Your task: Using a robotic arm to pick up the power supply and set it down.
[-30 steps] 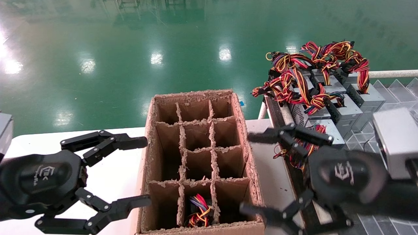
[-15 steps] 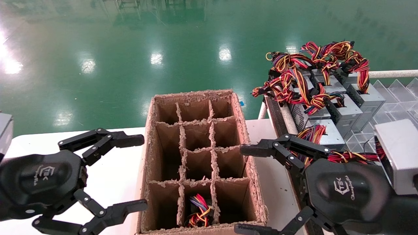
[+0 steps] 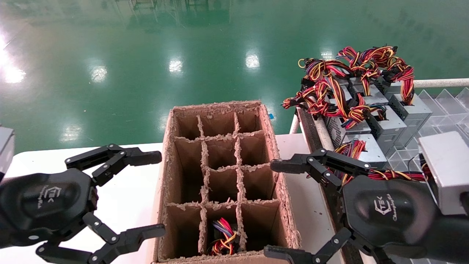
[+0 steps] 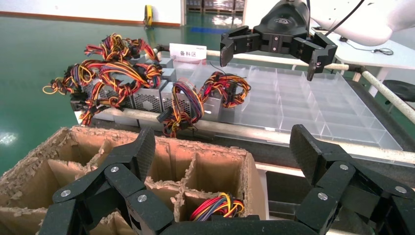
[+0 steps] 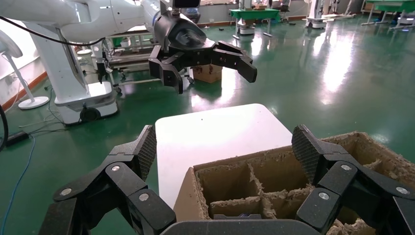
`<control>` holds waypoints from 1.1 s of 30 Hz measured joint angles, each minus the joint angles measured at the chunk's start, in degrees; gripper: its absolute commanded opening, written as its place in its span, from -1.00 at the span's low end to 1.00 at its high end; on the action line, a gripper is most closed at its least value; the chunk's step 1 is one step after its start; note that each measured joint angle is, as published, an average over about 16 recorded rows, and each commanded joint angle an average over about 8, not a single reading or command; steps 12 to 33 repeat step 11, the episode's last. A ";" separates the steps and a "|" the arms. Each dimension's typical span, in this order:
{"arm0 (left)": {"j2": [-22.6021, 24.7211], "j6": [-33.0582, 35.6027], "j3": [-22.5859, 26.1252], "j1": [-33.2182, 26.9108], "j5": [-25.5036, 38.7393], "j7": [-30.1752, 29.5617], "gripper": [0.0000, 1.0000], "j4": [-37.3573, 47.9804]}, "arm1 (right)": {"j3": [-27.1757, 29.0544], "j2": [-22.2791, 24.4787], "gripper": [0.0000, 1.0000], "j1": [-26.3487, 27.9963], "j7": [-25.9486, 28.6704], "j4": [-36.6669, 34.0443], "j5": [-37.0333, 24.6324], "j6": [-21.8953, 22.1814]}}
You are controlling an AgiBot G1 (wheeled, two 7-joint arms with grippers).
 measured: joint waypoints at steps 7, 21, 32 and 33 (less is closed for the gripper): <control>0.00 0.00 0.00 0.00 0.00 0.00 1.00 0.00 | -0.03 0.02 1.00 0.12 -0.03 -0.09 -0.12 0.02; 0.00 0.00 0.00 0.00 0.00 0.00 1.00 0.00 | -0.04 0.03 1.00 0.16 -0.04 -0.12 -0.15 0.02; 0.00 0.00 0.00 0.00 0.00 0.00 1.00 0.00 | -0.04 0.03 1.00 0.16 -0.04 -0.12 -0.15 0.02; 0.00 0.00 0.00 0.00 0.00 0.00 1.00 0.00 | -0.04 0.03 1.00 0.16 -0.04 -0.12 -0.15 0.02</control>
